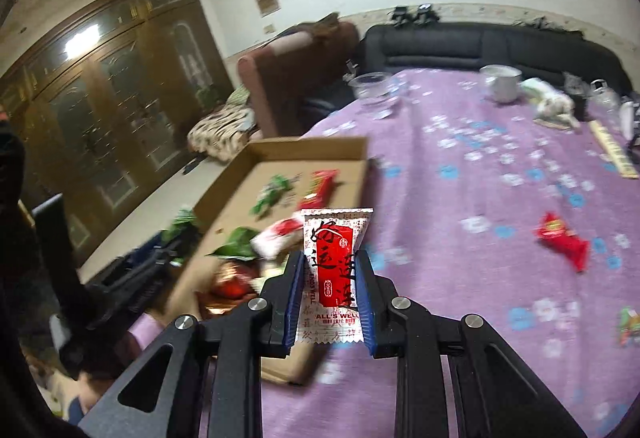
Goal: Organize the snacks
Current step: 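Lift both packs and carry them over the cardboard box, then lower both packs into the box and open both grippers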
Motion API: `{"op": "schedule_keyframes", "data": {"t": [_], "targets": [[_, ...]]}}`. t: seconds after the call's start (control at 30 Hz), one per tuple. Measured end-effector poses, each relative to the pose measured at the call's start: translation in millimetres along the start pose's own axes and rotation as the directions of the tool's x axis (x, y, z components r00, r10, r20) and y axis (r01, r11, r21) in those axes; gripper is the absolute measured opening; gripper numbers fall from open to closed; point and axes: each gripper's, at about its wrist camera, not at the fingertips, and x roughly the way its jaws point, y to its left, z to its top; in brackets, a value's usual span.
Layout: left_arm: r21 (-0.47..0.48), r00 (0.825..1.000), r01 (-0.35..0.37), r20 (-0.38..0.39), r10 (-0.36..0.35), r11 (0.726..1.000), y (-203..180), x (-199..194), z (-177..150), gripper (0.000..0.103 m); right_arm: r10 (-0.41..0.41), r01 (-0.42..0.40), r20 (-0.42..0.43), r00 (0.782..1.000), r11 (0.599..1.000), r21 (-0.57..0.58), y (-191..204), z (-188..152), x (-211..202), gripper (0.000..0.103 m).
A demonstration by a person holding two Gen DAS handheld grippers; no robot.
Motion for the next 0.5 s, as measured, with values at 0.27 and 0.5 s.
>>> {"op": "schedule_keyframes", "data": {"t": [0.27,0.5], "targets": [[-0.046,0.993,0.043,-0.106,-0.047,0.998,8.6,15.9,-2.1,0.039,0.024,-0.026,-0.045,0.999,0.999,-0.022,35.3,-7.1,46.1,0.025],[0.044,0.992,0.019,-0.129,-0.013,0.999,-5.4,17.5,-5.6,0.039,0.011,-0.014,-0.059,0.998,0.999,-0.049,30.2,-19.6,61.7,0.025]]}}
